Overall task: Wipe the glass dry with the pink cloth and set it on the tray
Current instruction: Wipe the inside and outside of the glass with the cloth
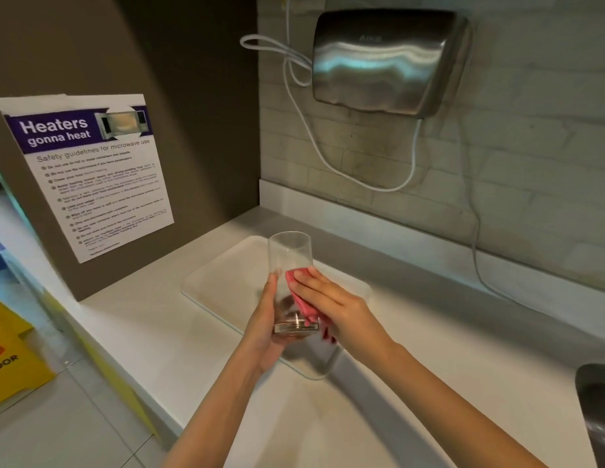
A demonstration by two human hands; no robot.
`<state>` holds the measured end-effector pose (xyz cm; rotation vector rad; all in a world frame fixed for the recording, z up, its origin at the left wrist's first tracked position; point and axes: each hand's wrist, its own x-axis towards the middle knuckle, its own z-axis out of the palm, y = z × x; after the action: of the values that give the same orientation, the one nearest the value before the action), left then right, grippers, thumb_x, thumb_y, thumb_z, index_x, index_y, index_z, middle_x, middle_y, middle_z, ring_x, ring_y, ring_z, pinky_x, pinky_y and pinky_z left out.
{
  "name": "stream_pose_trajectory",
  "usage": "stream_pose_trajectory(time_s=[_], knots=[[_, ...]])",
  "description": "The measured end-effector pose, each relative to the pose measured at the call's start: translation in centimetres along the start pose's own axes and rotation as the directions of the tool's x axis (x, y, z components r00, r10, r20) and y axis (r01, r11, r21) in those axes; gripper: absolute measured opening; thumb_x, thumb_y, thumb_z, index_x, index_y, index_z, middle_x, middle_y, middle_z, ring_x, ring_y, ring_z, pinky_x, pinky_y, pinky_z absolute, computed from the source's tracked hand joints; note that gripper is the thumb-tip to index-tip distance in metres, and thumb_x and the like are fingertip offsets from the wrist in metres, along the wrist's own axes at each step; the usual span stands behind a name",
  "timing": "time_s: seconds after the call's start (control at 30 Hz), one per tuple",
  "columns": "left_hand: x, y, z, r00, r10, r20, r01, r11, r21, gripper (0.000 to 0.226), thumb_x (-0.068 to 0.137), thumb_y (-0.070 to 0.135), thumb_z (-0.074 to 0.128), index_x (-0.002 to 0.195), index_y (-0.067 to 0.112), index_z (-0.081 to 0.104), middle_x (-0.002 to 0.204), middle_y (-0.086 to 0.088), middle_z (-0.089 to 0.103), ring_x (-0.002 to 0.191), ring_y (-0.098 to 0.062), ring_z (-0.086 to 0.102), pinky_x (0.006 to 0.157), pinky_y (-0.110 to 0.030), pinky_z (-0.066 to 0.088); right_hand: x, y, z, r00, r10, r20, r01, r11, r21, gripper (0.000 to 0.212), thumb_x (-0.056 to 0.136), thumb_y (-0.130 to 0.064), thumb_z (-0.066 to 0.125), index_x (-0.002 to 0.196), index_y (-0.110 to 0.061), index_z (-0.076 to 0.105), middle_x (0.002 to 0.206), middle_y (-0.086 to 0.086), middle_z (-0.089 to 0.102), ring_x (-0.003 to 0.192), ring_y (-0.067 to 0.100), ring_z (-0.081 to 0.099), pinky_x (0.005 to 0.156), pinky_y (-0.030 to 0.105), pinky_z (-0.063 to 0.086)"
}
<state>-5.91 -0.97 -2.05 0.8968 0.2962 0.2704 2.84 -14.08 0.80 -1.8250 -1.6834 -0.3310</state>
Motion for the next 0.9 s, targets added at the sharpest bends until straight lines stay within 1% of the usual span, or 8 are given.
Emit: stream_pose_trajectory(time_s=[0.23,0.47,0.6,0.7,0.77,0.8,0.83,0.9], knots=[[0.0,-0.5,0.1,0.998,-0.021,0.067,0.024,0.998,-0.054,0.066,0.074,0.062,0.052,0.136,0.043,0.041,0.121,-0.013,0.069,0.102,-0.032,0.068,0.081,-0.050,0.055,3.6,-0.1,-1.5,0.878,0.412,-0.246,-0.348,0.900,0.263,0.058,0.084,0.012,0.052,0.135,-0.012,0.044,0.142,0.008,0.044,0.132,0.019,0.040,0.110,0.013,0.023],[0.7,0.7,-0.6,1.000,-0.015,0.008,0.016,0.994,-0.111,0.069,0.076,0.065,0.050,0.133,0.027,0.052,0.112,-0.014,0.073,0.097,-0.031,0.071,0.082,-0.048,0.055,0.0,-2.0,0.2,0.994,0.104,0.037,-0.108,0.985,0.135,0.069,0.076,0.015,0.059,0.137,-0.012,0.041,0.147,0.002,0.035,0.140,0.016,0.022,0.115,0.024,0.014],[0.7,1.3,-1.3,1.000,0.028,-0.006,-0.028,0.983,-0.180,0.060,0.074,0.061,0.052,0.130,0.040,0.049,0.116,-0.015,0.070,0.095,-0.033,0.072,0.075,-0.049,0.057,-2.8,-2.3,0.9,0.954,0.285,-0.094,-0.233,0.902,0.363,0.067,0.077,0.021,0.045,0.133,-0.017,0.048,0.141,-0.002,0.047,0.132,0.008,0.039,0.111,0.023,0.029],[0.8,1.7,-1.3,0.999,0.037,0.032,-0.027,0.964,-0.265,0.056,0.075,0.060,0.051,0.127,0.039,0.054,0.115,-0.015,0.070,0.095,-0.033,0.071,0.076,-0.050,0.059,-2.4,-2.8,1.8,0.681,0.723,-0.113,-0.409,0.504,0.761,0.045,0.092,0.009,0.042,0.116,-0.023,0.062,0.121,0.001,0.065,0.112,0.014,0.059,0.099,0.029,0.046],[0.9,2.1,-1.2,0.996,0.055,0.071,-0.037,0.970,-0.242,0.056,0.074,0.062,0.050,0.126,0.039,0.053,0.114,-0.015,0.072,0.098,-0.032,0.071,0.076,-0.049,0.059,-1.5,-2.5,2.1,0.378,0.898,0.225,-0.437,-0.041,0.899,0.025,0.097,-0.009,0.047,0.114,-0.021,0.060,0.107,0.010,0.068,0.095,0.024,0.065,0.086,0.041,0.052],[0.9,2.1,-1.1,0.994,0.062,0.087,-0.043,0.978,-0.205,0.059,0.074,0.064,0.049,0.127,0.038,0.051,0.113,-0.014,0.073,0.097,-0.031,0.071,0.073,-0.048,0.060,-1.1,-2.4,2.2,0.315,0.854,0.414,-0.373,-0.290,0.881,0.022,0.096,-0.016,0.048,0.116,-0.015,0.058,0.103,0.014,0.068,0.091,0.027,0.066,0.081,0.044,0.054],[1.0,2.1,-0.8,0.994,0.064,0.093,-0.050,0.987,-0.152,0.063,0.073,0.066,0.048,0.129,0.038,0.048,0.111,-0.012,0.073,0.094,-0.030,0.072,0.071,-0.046,0.060,-0.5,-2.5,2.1,0.322,0.772,0.549,-0.298,-0.467,0.832,0.026,0.095,-0.020,0.050,0.117,-0.009,0.057,0.100,0.018,0.069,0.089,0.030,0.067,0.079,0.046,0.054],[1.2,2.0,-0.2,0.994,0.072,0.078,-0.071,0.997,-0.018,0.071,0.072,0.068,0.046,0.135,0.034,0.040,0.111,-0.011,0.074,0.095,-0.035,0.071,0.072,-0.047,0.059,0.3,-3.1,1.9,0.473,0.633,0.613,-0.247,-0.572,0.782,0.038,0.090,-0.028,0.056,0.116,0.000,0.058,0.104,0.026,0.068,0.096,0.034,0.066,0.084,0.048,0.054]])
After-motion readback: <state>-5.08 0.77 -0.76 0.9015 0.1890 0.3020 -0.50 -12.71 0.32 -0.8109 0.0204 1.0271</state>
